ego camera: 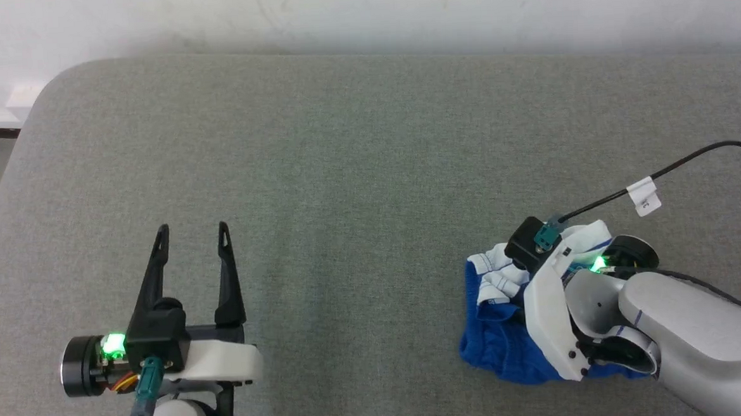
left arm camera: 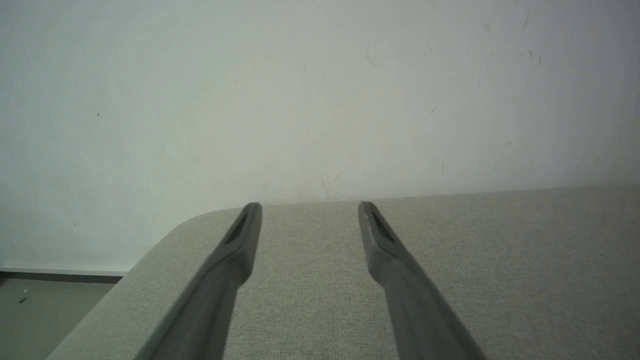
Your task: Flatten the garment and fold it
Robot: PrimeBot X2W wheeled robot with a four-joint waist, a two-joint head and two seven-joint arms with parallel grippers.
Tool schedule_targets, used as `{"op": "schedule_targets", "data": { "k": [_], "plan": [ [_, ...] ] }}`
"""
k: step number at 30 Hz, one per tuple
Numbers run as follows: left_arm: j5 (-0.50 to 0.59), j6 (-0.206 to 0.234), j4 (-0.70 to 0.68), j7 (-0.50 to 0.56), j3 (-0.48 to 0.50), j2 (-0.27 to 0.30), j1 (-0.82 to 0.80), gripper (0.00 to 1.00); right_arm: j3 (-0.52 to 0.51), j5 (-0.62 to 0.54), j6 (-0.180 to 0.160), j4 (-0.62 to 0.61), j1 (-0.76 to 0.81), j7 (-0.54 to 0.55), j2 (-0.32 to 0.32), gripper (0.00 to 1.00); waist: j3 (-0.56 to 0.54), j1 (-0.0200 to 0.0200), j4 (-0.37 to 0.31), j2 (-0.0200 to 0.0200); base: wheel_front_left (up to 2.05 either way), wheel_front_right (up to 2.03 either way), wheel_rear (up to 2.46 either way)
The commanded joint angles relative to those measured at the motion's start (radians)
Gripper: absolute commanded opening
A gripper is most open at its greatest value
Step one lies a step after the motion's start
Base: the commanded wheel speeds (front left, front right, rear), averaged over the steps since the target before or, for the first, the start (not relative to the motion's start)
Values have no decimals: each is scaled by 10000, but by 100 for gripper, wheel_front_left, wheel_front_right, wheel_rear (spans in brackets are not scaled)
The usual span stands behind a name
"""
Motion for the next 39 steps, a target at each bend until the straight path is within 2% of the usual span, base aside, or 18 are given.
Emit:
{"op": "schedule_targets", "data": {
  "k": [1,2,3,4,7,10,14,16,20,23,26,28,29,34,39],
  "plan": [
    [98,9,59,-47,94,-44,-78,100,331,18,-25,211,-28,-324,51,0,-130,0,-116,0,0,0,0],
    [105,21,83,-47,124,-31,-22,100,413,-49,-25,150,-156,-599,-36,36,-214,0,-175,0,0,0,0],
    [109,29,114,-47,154,-13,43,100,479,-118,-25,25,-280,-874,-158,88,-310,0,-235,0,0,0,0],
    [111,34,148,-47,186,10,106,100,481,-150,-25,-161,-390,-1189,-300,100,-409,0,-299,0,0,0,0],
    [118,50,178,-47,285,92,323,100,132,-253,-25,-900,-630,-2279,-827,100,-731,0,-520,0,0,0,0],
    [124,61,117,-47,355,153,521,100,-679,-486,-25,-1637,-642,-3385,-1442,100,-994,0,-738,0,0,0,0],
    [129,49,13,-47,379,188,671,100,-2629,-1354,-25,-1854,-233,-5086,-1907,100,-1211,0,-986,0,0,0,0],
    [123,57,-31,-47,400,194,720,100,-3940,-2052,-25,-1689,199,-5984,-1758,100,-1291,0,-1109,0,0,0,0],
    [71,61,-166,-47,454,169,770,100,-6581,-3716,-25,-1466,1514,-7321,-811,100,-1369,0,-1316,0,0,0,0],
    [55,44,-247,-47,461,140,804,100,-8417,-4995,-25,-1830,2699,-7706,316,100,-1404,0,-1433,0,0,0,0],
    [34,0,-296,-47,439,100,824,100,-9785,-6112,-25,-2555,3928,-7869,1506,100,-1414,0,-1491,0,0,0,0],
    [10,-29,-310,-47,452,80,846,100,-10407,-6758,-25,-3132,4689,-7914,2229,100,-1422,0,-1521,0,0,0,0],
    [10,-29,-310,-47,452,80,846,100,-10407,-6758,-25,-3132,4689,-7914,2229,100,-1422,0,-1521,0,0,0,0],
    [-11,-107,-303,-47,484,57,895,100,-11281,-7535,-25,-4433,6076,-7933,3657,100,-1411,0,-1545,0,0,0,0],
    [12,-154,-260,-47,493,32,950,100,-11454,-7732,-25,-4763,6826,-7935,4179,100,-1405,0,-1544,0,0,0,0]
  ]
}}
